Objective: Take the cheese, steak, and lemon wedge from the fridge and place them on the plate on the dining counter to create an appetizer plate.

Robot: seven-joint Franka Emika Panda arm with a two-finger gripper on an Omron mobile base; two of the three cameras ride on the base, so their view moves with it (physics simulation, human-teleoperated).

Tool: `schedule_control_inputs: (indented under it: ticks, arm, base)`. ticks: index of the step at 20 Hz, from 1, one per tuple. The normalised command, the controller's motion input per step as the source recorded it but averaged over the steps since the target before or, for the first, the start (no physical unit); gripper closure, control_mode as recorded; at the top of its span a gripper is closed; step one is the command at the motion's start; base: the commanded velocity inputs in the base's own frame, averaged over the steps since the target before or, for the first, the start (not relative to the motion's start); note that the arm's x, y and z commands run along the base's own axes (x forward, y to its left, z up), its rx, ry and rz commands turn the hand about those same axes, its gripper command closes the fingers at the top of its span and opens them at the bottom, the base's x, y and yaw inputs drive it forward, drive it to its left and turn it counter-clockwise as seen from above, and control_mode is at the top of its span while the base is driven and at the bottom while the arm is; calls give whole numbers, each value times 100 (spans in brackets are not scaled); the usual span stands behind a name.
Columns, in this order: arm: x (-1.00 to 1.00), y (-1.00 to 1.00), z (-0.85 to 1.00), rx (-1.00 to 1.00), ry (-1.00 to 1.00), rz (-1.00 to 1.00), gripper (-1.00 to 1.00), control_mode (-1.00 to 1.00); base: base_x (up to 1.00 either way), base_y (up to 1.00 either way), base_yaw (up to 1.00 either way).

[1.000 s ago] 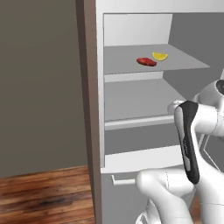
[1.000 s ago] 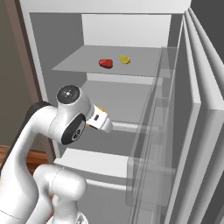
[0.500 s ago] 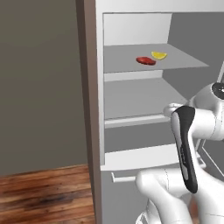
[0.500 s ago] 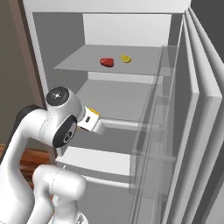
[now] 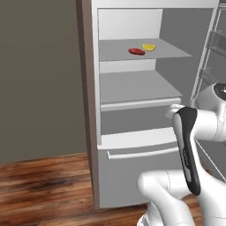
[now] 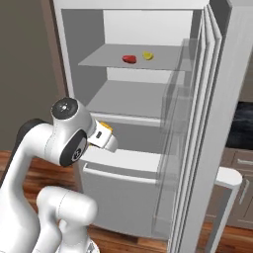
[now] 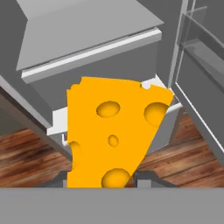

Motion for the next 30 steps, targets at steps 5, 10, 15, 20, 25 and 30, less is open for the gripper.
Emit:
schedule_control_inputs:
  ticks: [5,10,15,20,25,30]
  arm:
    - [0,0,0,0,0,0,100,100]
    - [0,0,0,0,0,0,100,100]
    - [0,0,0,0,0,0,100,100]
    - [0,0,0,0,0,0,100,100]
    - [0,0,0,0,0,0,100,100]
    - [0,0,0,0,0,0,100,100]
  base:
    - [-98,3,-10]
    - [-87,16,-20]
    - [-80,34,-26]
    - [-68,58,-25]
    - [-61,68,-23]
    - [-31,67,5]
